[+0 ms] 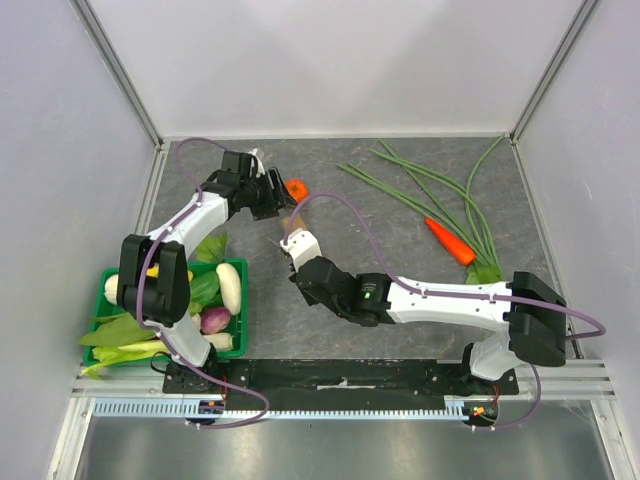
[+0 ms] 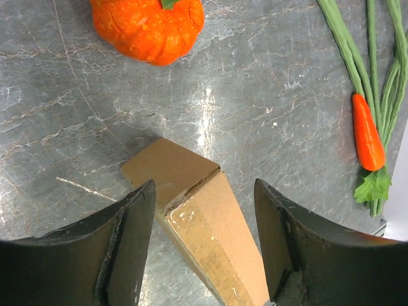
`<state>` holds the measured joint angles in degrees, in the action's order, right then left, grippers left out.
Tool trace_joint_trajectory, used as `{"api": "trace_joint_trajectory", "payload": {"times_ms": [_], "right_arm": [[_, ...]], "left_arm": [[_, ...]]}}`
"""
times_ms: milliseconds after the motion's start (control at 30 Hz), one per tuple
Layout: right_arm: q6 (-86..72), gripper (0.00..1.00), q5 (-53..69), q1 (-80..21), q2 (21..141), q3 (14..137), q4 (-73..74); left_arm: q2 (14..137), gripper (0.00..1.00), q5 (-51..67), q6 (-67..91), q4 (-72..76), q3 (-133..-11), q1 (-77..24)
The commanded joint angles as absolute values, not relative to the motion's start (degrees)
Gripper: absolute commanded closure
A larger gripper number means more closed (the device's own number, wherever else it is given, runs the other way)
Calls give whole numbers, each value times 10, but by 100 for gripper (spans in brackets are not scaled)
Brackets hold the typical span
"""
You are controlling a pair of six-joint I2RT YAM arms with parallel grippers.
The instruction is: Unpack the express box
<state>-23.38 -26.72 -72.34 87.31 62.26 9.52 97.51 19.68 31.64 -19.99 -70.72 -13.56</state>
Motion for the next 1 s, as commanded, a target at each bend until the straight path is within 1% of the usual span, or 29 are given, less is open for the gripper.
{"api": "trace_joint_trajectory", "payload": {"times_ms": [0,233,567,767,967], "right_arm": [[-269,100,-332,-725,886,621,82],[-297,100,-398,-721,882,610,103],[-323,100,-435,-697,856,587,126],[-330,100,-441,-681,828,566,134],[-351,100,-452,-660,799,541,141]], "left_arm": [[984,32,218,286,-187,-717,-134],[998,32,231,293,-178,-708,-133],[985,34,261,311,-172,-672,-133],[954,39,303,335,-142,-612,-134],[902,43,341,376,-79,-536,-134]]}}
